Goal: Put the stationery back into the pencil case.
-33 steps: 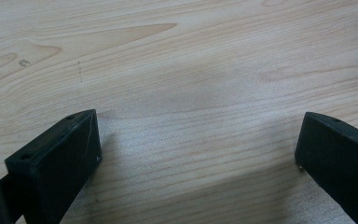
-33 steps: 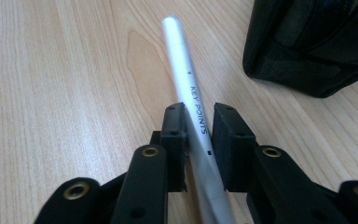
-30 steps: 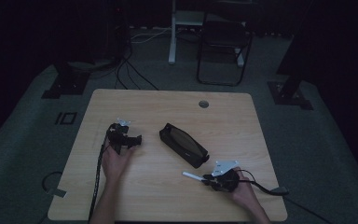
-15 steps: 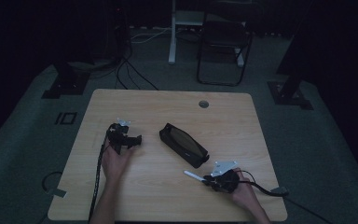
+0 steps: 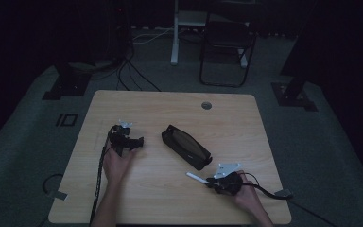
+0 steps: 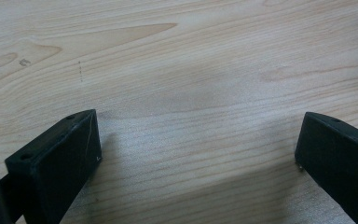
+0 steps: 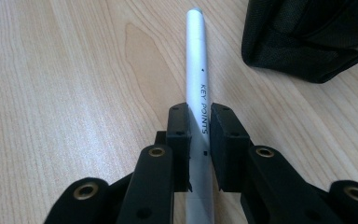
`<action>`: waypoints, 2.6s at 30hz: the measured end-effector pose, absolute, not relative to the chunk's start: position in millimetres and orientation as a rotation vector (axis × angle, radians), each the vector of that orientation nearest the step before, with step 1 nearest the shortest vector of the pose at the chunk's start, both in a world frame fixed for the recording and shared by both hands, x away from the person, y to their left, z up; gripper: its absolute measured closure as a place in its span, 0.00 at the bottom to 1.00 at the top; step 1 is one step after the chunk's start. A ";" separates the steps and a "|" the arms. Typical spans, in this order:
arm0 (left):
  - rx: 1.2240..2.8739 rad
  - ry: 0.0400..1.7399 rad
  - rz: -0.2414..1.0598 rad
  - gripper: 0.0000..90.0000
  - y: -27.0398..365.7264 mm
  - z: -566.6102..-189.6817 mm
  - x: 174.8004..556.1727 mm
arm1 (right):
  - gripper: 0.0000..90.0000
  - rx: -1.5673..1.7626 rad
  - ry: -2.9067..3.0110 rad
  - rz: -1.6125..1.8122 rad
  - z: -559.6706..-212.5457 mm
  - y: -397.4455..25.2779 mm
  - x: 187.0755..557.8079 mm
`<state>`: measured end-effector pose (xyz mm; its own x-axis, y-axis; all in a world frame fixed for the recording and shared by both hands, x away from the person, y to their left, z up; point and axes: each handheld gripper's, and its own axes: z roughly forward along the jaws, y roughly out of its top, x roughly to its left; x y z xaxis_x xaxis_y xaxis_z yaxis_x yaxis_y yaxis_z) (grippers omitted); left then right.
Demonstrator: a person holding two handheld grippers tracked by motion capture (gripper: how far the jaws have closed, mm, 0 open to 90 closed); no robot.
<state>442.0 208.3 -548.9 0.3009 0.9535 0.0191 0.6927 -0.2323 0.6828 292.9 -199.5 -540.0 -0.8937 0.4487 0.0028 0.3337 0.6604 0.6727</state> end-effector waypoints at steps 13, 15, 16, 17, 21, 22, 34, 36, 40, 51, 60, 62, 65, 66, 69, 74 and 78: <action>2.004 1.460 0.598 0.01 208.2 -548.9 442.0 | 0.88 0.642 2.709 1.077 -534.2 -198.1 290.1; 2.005 1.460 0.598 0.01 208.2 -548.9 442.0 | 0.88 0.642 2.707 1.084 -532.8 -197.5 289.0; 2.005 1.460 0.598 0.01 208.2 -548.9 442.0 | 0.88 0.642 2.706 1.086 -532.3 -197.4 288.7; 2.005 1.459 0.598 0.01 208.2 -548.9 442.0 | 0.88 0.639 2.705 1.087 -531.5 -197.4 288.4; 2.004 1.460 0.598 0.01 208.2 -548.9 442.0 | 0.88 0.641 2.699 1.097 -529.2 -198.6 288.4; 2.005 1.460 0.598 0.01 208.2 -548.9 442.0 | 0.88 0.642 2.697 1.099 -528.9 -198.8 288.4; 2.004 1.460 0.598 0.01 208.2 -548.9 442.0 | 0.88 0.649 2.680 1.119 -522.7 -202.9 288.5; 2.004 1.460 0.598 0.01 208.2 -548.9 442.0 | 0.88 0.654 2.676 1.122 -521.4 -203.8 288.5; 2.004 1.460 0.598 0.01 208.2 -548.9 442.0 | 0.88 0.651 2.667 1.132 -518.8 -205.8 288.5; 2.004 1.460 0.598 0.01 208.2 -548.9 442.0 | 0.88 0.669 2.642 1.164 -509.7 -211.7 285.8; 2.005 1.460 0.598 0.01 208.2 -548.9 442.0 | 0.88 0.650 2.615 1.183 -495.5 -211.8 283.8; 2.004 1.460 0.598 0.01 208.2 -548.9 442.0 | 0.88 0.658 2.615 1.196 -493.8 -213.0 284.8; 2.004 1.460 0.598 0.01 208.2 -548.9 442.0 | 0.88 0.674 2.612 1.207 -491.1 -214.7 285.5; 2.004 1.460 0.598 0.01 208.2 -548.9 442.0 | 0.88 0.674 2.611 1.211 -490.1 -214.9 285.4; 2.004 1.460 0.598 0.01 208.2 -548.9 442.0 | 0.88 0.677 2.605 1.211 -486.5 -215.5 284.7; 2.004 1.460 0.598 0.01 208.2 -548.9 442.0 | 0.88 0.680 2.596 1.215 -481.9 -216.8 284.6; 2.005 1.460 0.598 0.01 208.2 -548.9 442.0 | 0.88 0.689 2.595 1.213 -479.4 -218.5 286.0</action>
